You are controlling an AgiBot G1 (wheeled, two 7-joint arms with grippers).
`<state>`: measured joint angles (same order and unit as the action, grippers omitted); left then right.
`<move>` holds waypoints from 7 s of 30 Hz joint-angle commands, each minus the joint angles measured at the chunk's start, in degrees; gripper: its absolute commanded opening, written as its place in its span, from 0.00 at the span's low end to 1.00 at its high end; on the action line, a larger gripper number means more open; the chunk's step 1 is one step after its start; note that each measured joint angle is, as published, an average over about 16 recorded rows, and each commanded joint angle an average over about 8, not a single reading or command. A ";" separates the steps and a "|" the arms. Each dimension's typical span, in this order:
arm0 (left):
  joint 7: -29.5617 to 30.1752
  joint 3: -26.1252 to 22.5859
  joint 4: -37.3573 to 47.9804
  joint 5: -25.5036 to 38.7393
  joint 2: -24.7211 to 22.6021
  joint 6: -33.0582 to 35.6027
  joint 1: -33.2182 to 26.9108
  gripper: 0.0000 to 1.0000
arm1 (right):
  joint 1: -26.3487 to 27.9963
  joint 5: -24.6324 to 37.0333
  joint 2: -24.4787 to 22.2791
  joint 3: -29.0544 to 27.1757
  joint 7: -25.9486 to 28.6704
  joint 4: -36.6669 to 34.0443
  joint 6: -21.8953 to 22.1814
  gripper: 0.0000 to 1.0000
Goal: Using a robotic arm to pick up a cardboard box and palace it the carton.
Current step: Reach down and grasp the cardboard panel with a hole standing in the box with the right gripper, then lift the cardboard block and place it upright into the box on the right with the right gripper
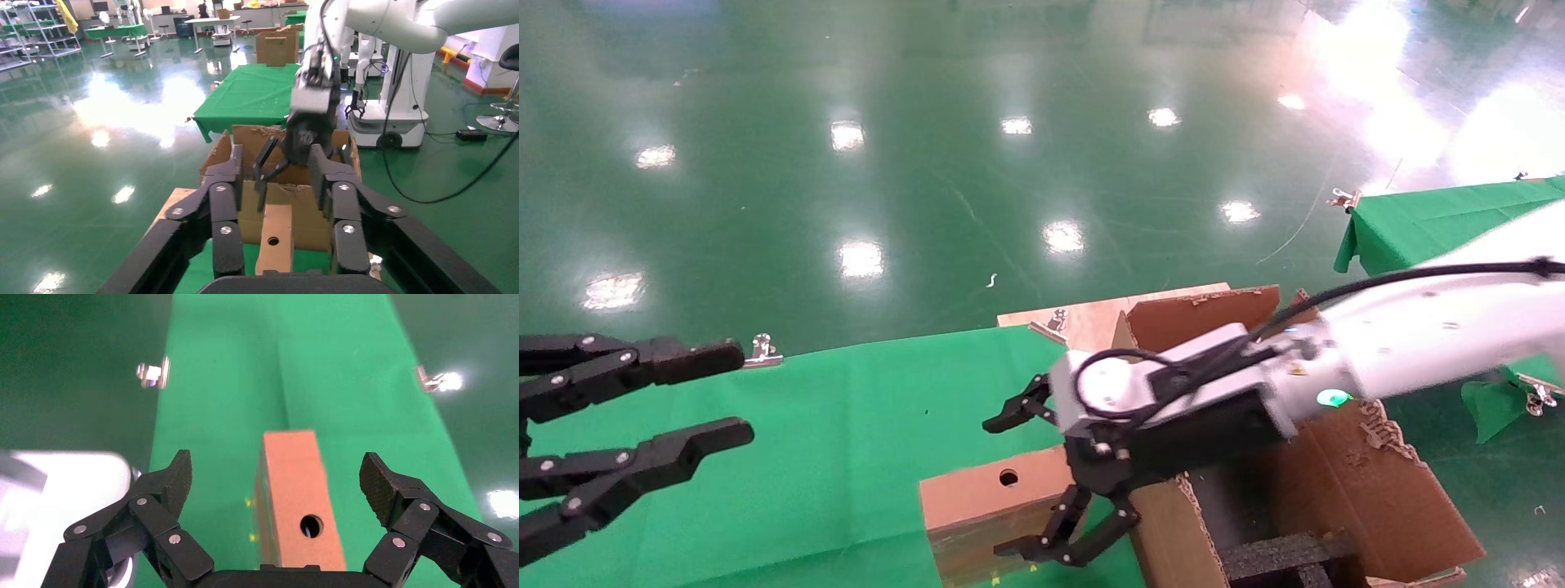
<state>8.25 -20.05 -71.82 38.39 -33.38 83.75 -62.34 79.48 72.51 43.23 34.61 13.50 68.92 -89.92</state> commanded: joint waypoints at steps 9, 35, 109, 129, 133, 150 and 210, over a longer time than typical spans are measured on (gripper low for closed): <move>0.00 0.00 0.00 0.00 0.00 0.00 0.00 0.00 | 6.98 11.19 7.06 8.55 -2.41 -5.26 0.10 1.00; -0.01 -0.01 0.02 0.00 0.01 -0.02 0.01 1.00 | 14.59 20.22 15.63 22.29 -8.35 -12.14 0.05 0.00; -0.02 -0.03 0.02 -0.03 0.01 -0.02 0.00 1.00 | 47.99 6.25 -1.14 33.79 -13.22 -22.87 -1.67 0.00; -0.02 -0.04 0.03 -0.04 0.02 -0.02 0.00 1.00 | 57.57 7.91 -22.56 52.33 -3.77 -8.44 -0.88 0.00; -0.03 -0.03 0.03 -0.04 0.02 -0.04 0.01 1.00 | 57.25 5.61 -23.30 53.90 -2.99 -6.95 -0.57 0.00; -0.03 -0.03 0.05 -0.05 0.02 -0.05 0.02 1.00 | 56.34 6.03 -23.89 54.74 0.35 -6.42 0.95 0.00; -0.04 -0.06 0.05 -0.07 0.03 -0.05 0.01 1.00 | 39.74 27.55 -25.40 66.37 85.54 8.69 28.04 0.00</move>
<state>8.21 -20.10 -71.76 38.32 -33.34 83.70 -62.33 119.19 100.10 17.81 101.02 98.89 77.64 -61.99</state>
